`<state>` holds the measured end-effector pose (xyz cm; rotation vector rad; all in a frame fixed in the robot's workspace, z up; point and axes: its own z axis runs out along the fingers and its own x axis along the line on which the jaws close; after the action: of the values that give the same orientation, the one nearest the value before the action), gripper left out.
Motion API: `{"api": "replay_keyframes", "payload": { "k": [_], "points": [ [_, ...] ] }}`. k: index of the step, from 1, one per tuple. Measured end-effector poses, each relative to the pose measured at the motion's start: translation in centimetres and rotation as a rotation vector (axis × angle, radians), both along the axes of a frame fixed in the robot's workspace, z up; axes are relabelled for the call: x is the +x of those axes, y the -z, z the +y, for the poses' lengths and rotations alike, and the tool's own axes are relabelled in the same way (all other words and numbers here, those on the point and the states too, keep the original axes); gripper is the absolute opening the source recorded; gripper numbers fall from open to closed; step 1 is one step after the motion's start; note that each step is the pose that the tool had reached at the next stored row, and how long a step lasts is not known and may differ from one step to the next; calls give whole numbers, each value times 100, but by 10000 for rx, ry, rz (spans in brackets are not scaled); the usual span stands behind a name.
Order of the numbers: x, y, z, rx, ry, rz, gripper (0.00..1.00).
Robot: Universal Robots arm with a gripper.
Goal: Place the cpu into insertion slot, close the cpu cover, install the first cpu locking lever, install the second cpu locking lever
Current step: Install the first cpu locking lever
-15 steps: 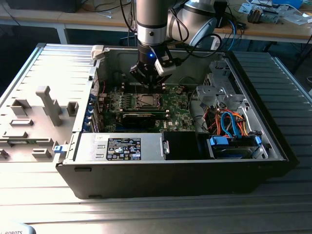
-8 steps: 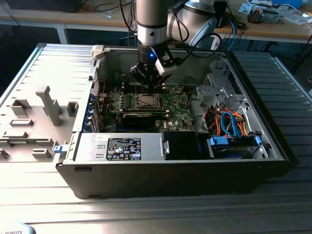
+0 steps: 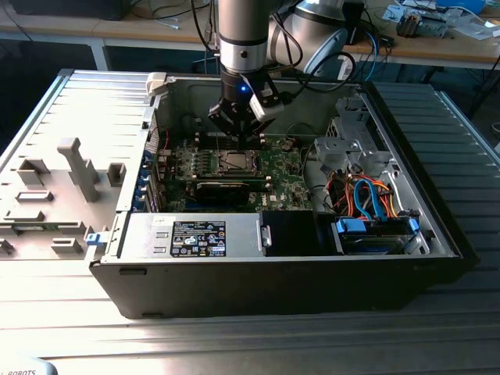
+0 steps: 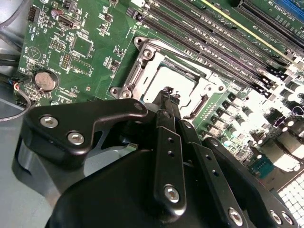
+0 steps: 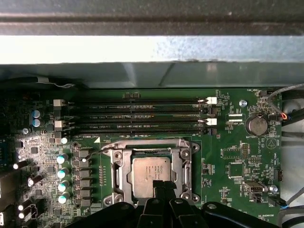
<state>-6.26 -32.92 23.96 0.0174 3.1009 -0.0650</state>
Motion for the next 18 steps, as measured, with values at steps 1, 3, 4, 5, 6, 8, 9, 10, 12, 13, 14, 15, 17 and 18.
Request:
{"api": "replay_keyframes", "payload": {
  "k": [1,3,4,5,6,8,9,10,12,13,14,15,17,18],
  "points": [
    [0,0,0,0,-41,0,11],
    [0,0,0,0,-115,0,11],
    [0,0,0,0,-149,0,11],
    [0,0,0,0,-182,0,11],
    [0,0,0,0,-217,0,11],
    [0,0,0,0,-255,0,11],
    [0,0,0,0,-276,0,11],
    [0,0,0,0,-304,0,11],
    [0,1,0,1,-348,-1,11],
    [0,0,0,0,-375,0,11],
    [0,0,0,0,-392,0,11],
    [0,0,0,0,-412,0,11],
    [0,0,0,0,-450,0,11],
    [0,0,0,0,-466,0,11]
  ]
}}
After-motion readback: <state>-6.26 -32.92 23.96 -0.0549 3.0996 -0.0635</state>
